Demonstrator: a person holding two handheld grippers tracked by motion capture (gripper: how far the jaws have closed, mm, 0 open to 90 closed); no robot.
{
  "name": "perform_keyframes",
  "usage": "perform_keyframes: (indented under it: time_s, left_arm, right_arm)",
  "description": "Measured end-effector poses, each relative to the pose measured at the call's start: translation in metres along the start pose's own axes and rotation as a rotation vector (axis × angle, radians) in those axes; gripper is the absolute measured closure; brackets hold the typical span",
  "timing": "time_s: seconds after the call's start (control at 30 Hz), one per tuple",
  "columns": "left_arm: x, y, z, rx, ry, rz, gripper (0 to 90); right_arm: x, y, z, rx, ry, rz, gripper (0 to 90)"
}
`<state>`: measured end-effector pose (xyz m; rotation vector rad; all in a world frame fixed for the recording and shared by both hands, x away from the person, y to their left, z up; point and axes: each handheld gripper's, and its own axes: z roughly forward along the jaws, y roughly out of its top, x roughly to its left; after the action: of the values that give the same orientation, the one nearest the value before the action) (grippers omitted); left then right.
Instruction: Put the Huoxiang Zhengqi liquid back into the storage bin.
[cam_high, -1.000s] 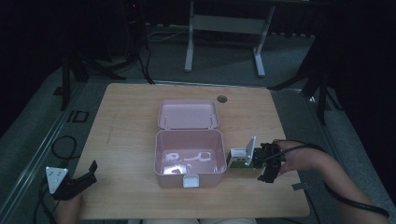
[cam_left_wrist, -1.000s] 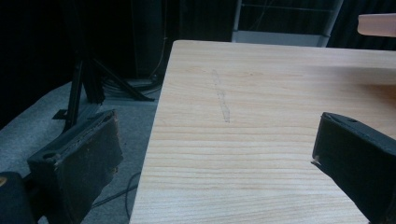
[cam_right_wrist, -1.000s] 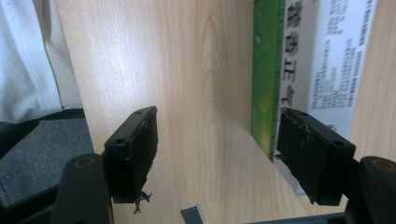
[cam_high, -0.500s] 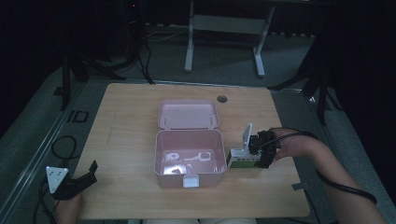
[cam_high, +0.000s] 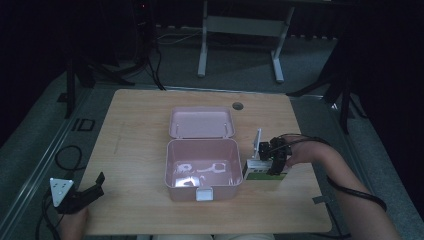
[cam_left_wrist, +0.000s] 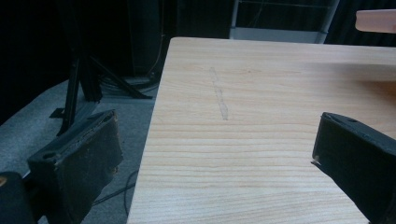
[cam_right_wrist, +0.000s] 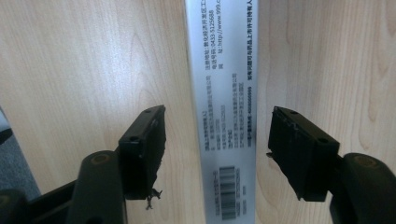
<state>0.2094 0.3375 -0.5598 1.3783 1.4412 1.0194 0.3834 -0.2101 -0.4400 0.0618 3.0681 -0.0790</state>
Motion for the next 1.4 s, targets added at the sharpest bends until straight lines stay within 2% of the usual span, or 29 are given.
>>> perform_keyframes:
  time_s: [0.37,0.43,0.6,0.77,1.13,1.4]
  left_arm:
    - [0.0,0.0,0.001,0.004,-0.003,0.001,1.6]
    - [0.0,0.0,0.001,0.006,-0.002,0.004,1.6]
    - [-0.001,0.0,0.001,0.014,-0.002,0.011,1.6]
    - [-0.001,0.0,0.001,0.016,0.0,0.012,1.6]
    - [-0.001,0.0,0.001,0.014,0.0,0.009,1.6]
    - [-0.001,0.0,0.001,0.013,0.0,0.002,1.6]
  right_arm:
    - [-0.007,0.003,0.02,0.016,0.018,0.002,49.0]
    - [-0.007,0.003,0.024,0.026,0.02,0.0,53.3]
    - [-0.006,0.004,0.027,0.033,0.033,-0.029,61.1]
    - [-0.005,0.006,0.025,0.052,0.023,-0.052,62.2]
    - [0.002,0.004,0.005,0.06,0.033,-0.057,62.4]
    - [0.011,0.003,-0.021,0.066,0.038,-0.075,62.5]
